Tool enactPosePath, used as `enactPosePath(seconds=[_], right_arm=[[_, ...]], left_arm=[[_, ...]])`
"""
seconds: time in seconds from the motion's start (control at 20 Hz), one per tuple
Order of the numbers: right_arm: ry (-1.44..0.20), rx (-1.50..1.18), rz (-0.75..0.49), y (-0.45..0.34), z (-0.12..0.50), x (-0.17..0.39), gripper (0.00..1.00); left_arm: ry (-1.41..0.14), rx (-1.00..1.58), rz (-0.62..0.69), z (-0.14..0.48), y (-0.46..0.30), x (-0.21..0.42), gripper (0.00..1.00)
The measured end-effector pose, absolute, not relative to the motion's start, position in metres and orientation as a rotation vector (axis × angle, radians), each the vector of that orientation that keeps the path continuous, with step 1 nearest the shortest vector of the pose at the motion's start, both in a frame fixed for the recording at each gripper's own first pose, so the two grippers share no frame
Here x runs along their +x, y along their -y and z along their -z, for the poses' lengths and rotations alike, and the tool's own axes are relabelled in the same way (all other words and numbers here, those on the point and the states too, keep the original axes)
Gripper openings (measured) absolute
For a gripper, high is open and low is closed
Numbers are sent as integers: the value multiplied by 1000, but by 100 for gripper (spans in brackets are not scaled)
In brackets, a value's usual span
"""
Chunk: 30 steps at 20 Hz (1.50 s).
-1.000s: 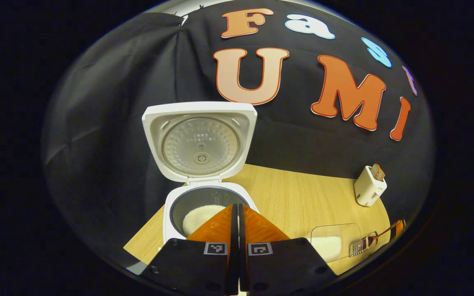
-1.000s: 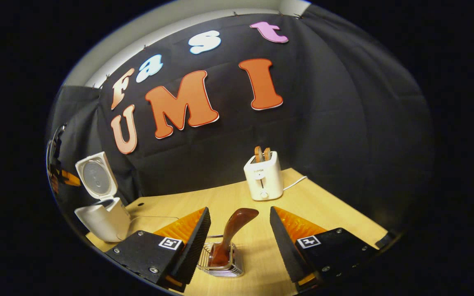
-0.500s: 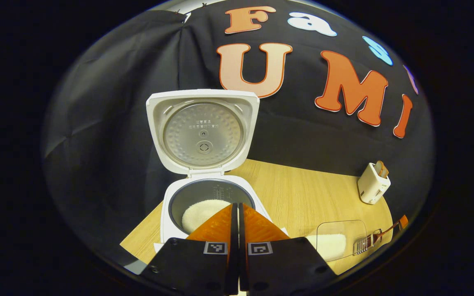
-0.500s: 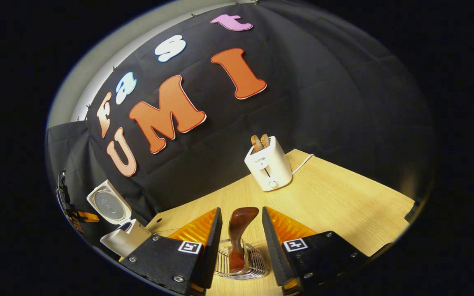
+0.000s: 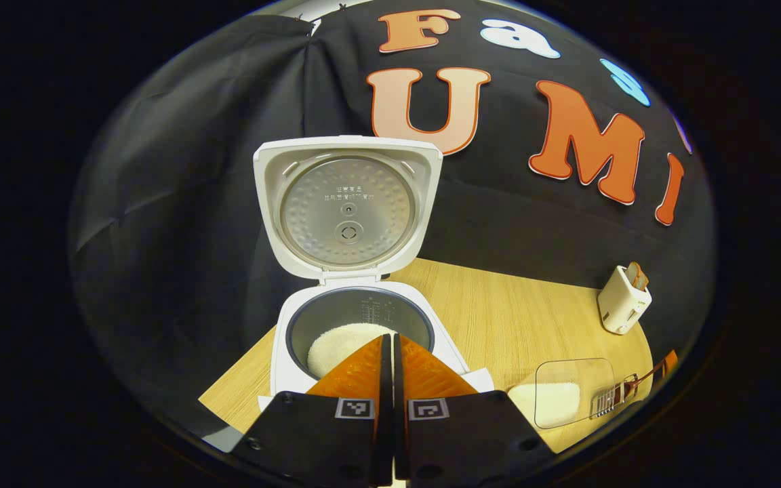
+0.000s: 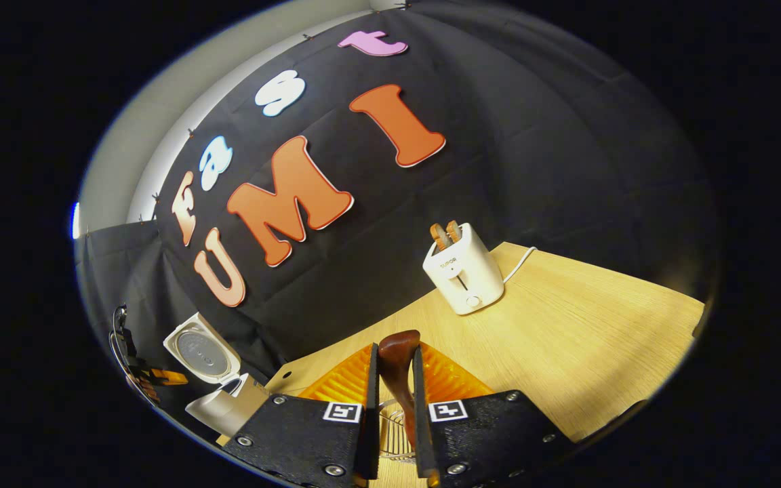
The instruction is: Close the left gripper, press the button to open the rice cooker; take a wooden spoon from the chopstick holder with the right hand, scoop a spoonful of rice and pour it into the rice cooker, then put the wooden spoon back into the chopstick holder.
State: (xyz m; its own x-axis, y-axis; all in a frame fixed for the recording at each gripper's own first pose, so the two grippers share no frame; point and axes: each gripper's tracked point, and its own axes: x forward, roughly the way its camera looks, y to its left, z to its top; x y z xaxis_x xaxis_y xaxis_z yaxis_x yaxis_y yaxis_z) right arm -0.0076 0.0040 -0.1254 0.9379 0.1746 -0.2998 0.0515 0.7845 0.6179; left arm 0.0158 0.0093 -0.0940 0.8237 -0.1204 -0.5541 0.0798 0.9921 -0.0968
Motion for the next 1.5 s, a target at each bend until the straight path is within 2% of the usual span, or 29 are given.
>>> enactPosePath(seconds=[0.25,1.1,1.35,1.5], right_arm=[[-342,603,-66,-14,117,-9,15],[-97,478,-73,-37,15,-5,15],[-7,478,-150,-77,-28,0,15],[1,469,-206,-110,-34,9,15]], left_arm=[[-539,-26,89,90,-15,12,4],[-413,-3,82,88,-28,3,4],[-399,-28,75,91,-34,5,4],[-388,-27,51,95,-43,9,4]])
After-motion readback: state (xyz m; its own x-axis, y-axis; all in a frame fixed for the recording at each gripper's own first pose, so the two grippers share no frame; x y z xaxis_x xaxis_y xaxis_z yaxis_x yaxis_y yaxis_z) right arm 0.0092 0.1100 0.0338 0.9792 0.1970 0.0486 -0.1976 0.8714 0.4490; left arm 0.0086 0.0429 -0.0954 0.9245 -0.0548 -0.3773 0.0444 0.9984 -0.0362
